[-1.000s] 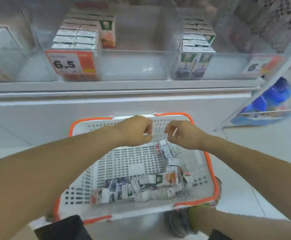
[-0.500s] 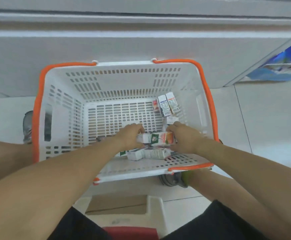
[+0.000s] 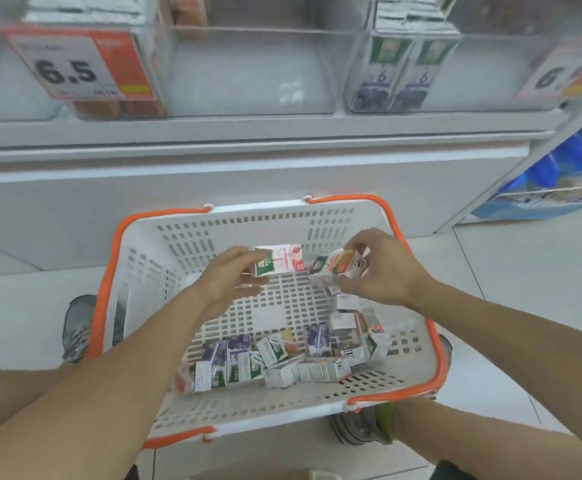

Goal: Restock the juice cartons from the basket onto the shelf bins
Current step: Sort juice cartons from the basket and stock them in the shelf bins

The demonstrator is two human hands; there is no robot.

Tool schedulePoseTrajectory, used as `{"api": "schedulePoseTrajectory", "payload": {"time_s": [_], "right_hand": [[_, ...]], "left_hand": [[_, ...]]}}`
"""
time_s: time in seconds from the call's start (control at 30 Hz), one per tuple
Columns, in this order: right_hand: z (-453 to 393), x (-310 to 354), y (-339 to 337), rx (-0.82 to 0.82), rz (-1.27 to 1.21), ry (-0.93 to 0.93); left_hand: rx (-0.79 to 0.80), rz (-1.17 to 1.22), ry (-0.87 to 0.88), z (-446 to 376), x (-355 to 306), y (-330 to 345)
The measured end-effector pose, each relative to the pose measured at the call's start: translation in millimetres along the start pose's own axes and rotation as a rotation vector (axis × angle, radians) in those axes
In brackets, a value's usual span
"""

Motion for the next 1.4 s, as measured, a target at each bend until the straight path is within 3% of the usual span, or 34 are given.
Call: {"api": "schedulePoseTrajectory", "payload": {"time_s": [0.13, 0.3, 0.47, 0.6, 0.7, 0.83, 0.9, 1.0, 1.17, 1.27, 1.4], "right_hand": [[-7, 14, -90, -0.242, -0.177, 0.076], [17, 54, -180, -0.446, -0.357, -0.032], [44, 95, -200, -0.595, -0.676, -0.184], [59, 122, -202, -0.739, -0.733, -0.289], [58, 137, -198, -0.716, -0.798, -0.326], [50, 158, -190, -0.641, -0.803, -0.364], [42, 166, -182, -0.51, -0.796, -0.369], [29, 178, -167, -0.264, -0.75, -0.344], [1, 199, -168, -0.146, -0.6, -0.292], [-17, 219, -186, -0.154, -0.481, -0.36], [-53, 235, -235, -0.348, -0.579, -0.343]], "left_hand": [[0.107, 0.038, 0.149, 30, -66, 29], [0.242, 0.133, 0.185, 78, -147, 74], [0.346, 0.012, 0.151, 131, -207, 123], [0.397, -0.18, 0.147, 164, -234, 140], [0.347, -0.314, 0.181, 171, -243, 131], [0.33, -0.274, 0.177, 169, -235, 108], [0.332, -0.206, 0.212, 166, -237, 92], [0.343, -0.308, 0.303, 159, -249, 67], [0.342, -0.56, 0.337, 165, -255, 44], [0.27, -0.507, 0.36, 165, -261, 27], [0.182, -0.361, 0.386, 170, -271, 9]]}}
Point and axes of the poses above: each hand's wrist, its own z-axis away from the middle knuckle, its own y-axis out of the palm, x = y × z, the point moved 7 cm from there along -z, towards the middle knuckle, and after that the axes turned 15 degrees about z, right-handed, at the moved point
